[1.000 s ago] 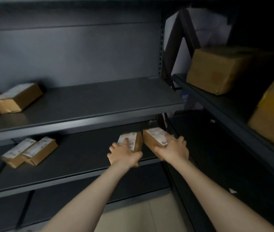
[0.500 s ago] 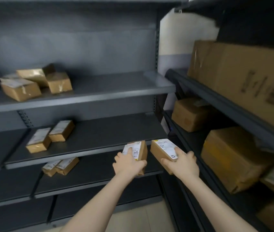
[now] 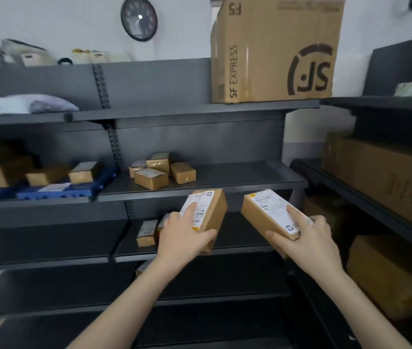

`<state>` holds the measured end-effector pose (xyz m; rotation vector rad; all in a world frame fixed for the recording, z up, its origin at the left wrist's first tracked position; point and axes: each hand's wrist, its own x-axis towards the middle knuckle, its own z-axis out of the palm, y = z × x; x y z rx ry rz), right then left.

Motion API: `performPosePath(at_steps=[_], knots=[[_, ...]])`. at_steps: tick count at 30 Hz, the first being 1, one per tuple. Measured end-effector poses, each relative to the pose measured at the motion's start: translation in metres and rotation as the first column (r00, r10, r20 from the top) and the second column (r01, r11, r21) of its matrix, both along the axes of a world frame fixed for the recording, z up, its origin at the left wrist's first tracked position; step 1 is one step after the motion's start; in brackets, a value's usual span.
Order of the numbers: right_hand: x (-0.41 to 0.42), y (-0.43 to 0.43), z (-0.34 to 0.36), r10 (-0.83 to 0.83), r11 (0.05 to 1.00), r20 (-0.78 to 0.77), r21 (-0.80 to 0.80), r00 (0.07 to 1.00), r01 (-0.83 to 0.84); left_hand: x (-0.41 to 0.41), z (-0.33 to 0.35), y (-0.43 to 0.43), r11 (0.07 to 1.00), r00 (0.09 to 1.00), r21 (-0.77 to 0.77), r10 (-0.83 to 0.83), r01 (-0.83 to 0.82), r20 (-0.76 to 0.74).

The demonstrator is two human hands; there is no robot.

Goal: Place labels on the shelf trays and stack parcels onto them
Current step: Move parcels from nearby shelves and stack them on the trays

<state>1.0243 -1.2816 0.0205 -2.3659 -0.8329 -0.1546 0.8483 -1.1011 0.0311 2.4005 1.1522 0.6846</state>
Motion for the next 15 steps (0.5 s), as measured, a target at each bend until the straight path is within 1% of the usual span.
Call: performPosePath(at_steps=[2,4,8,11,15], knots=[[-0.037,0.001,0.013,0.063,0.998,0.027,0.029,0.998,-0.064,-0.061,0.021,0.009,1.0,0.999,0.018,0.017,-0.017,0.043],[-0.072,0.0,0.024,0.121,0.991,0.025,0.062,0.992,-0.123,-0.122,0.037,0.016,0.998,0.998,0.045,0.043,-0.046,0.051],[-0.128,0.013,0.042,0.226,0.967,-0.003,0.118,0.974,-0.224,-0.221,0.05,0.032,0.981,0.986,0.111,0.155,-0.162,0.064],[-0.158,0.05,0.053,0.323,0.939,0.003,0.126,0.946,-0.321,-0.261,0.055,0.05,0.963,0.971,0.129,0.228,-0.235,0.071],[-0.18,0.124,0.064,0.408,0.905,0.01,0.127,0.913,-0.406,-0.281,0.062,0.093,0.936,0.947,0.152,0.308,-0.318,0.085]])
